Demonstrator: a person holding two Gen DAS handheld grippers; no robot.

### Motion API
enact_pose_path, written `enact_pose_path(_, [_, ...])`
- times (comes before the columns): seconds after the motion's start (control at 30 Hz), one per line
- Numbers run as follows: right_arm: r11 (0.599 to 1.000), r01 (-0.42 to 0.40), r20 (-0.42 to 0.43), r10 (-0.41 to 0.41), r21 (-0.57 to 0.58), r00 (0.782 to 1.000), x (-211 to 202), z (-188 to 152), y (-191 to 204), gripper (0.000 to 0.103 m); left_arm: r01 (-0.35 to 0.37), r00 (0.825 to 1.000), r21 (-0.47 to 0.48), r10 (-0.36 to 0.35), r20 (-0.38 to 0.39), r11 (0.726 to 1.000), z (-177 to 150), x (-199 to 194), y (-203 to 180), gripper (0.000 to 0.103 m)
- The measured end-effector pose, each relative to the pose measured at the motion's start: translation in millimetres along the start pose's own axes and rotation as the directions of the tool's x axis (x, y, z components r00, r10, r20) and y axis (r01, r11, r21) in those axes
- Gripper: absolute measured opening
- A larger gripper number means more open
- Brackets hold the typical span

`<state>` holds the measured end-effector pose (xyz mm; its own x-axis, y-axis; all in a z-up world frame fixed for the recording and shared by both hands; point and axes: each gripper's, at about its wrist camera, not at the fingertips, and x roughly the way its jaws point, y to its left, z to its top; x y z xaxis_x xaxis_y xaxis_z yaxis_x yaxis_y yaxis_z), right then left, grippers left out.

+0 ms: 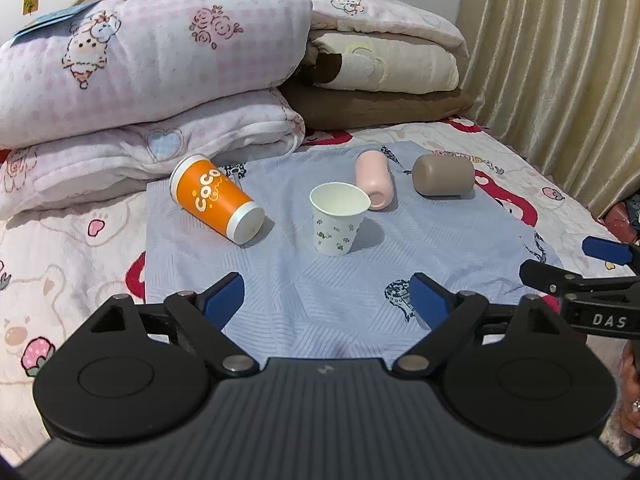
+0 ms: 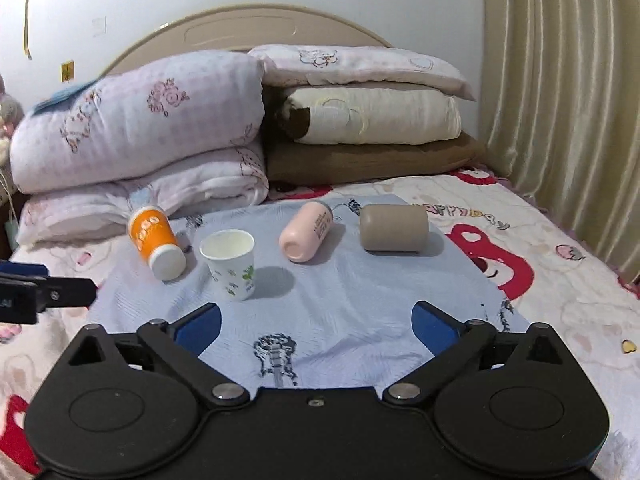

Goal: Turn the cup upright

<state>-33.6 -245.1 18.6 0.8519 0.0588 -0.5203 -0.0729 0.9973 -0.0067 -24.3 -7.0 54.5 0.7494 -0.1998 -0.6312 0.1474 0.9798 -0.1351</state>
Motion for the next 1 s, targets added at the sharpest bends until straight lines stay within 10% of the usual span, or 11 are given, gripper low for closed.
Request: enact_pose_path(1.0, [0.999, 0.033, -0.054, -0.032, 0.021, 0.998, 11.6, -8.2, -0.5, 0.103, -0.085, 0.990, -0.030, 0.081, -0.116, 0.996, -10.9, 29.7, 6.9, 0.102])
